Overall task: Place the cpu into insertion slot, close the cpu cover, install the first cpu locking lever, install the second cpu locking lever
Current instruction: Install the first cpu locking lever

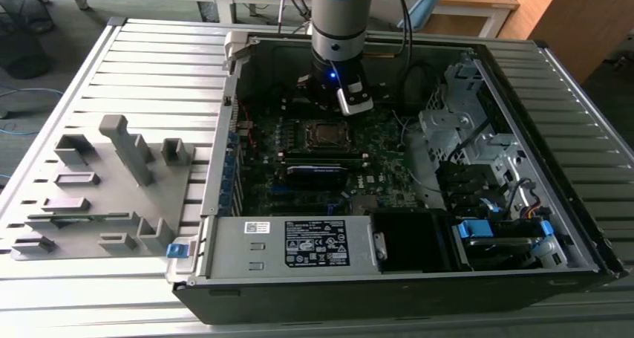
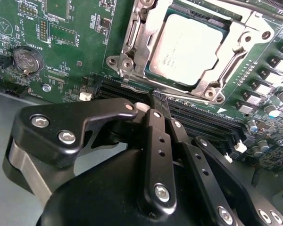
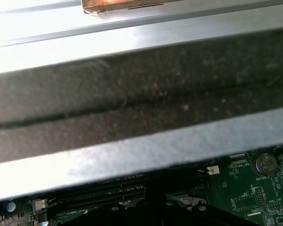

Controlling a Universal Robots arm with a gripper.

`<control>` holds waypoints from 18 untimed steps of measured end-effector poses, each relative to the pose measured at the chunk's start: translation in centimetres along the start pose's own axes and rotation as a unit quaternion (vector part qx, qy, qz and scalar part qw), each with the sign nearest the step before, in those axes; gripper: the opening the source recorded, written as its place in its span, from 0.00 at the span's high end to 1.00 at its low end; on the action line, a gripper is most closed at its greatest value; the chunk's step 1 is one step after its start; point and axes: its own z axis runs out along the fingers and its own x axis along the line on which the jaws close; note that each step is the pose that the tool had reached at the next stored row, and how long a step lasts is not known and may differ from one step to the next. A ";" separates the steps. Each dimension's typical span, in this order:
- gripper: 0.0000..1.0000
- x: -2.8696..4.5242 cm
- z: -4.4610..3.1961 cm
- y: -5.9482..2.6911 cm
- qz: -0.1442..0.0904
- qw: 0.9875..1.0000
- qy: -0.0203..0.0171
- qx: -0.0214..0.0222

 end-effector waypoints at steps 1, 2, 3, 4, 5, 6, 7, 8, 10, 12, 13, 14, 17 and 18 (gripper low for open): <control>0.90 0.00 0.00 -0.01 0.000 1.000 0.000 0.000; 0.90 -0.01 -0.01 -0.03 0.000 1.000 -0.001 0.000; 0.90 -0.01 -0.01 -0.04 0.000 1.000 -0.001 0.000; 0.90 0.00 0.00 -0.04 0.000 1.000 -0.001 0.000; 0.90 0.02 -0.01 -0.05 0.000 1.000 -0.002 0.000; 0.90 0.05 -0.01 -0.05 0.000 1.000 -0.002 0.000; 0.90 0.08 -0.01 -0.06 0.000 1.000 -0.002 -0.001; 0.90 0.11 -0.01 -0.06 0.000 1.000 -0.002 0.000; 0.90 0.16 -0.01 -0.05 0.000 1.000 -0.002 0.000; 0.90 0.20 -0.01 -0.02 0.000 1.000 -0.002 0.000; 0.90 0.22 -0.01 -0.02 0.000 1.000 -0.002 0.000; 0.90 0.23 -0.01 -0.01 0.000 1.000 -0.002 -0.001; 0.90 0.26 -0.01 0.00 0.000 1.000 -0.002 0.000; 0.90 0.27 -0.01 0.00 0.000 1.000 -0.002 0.000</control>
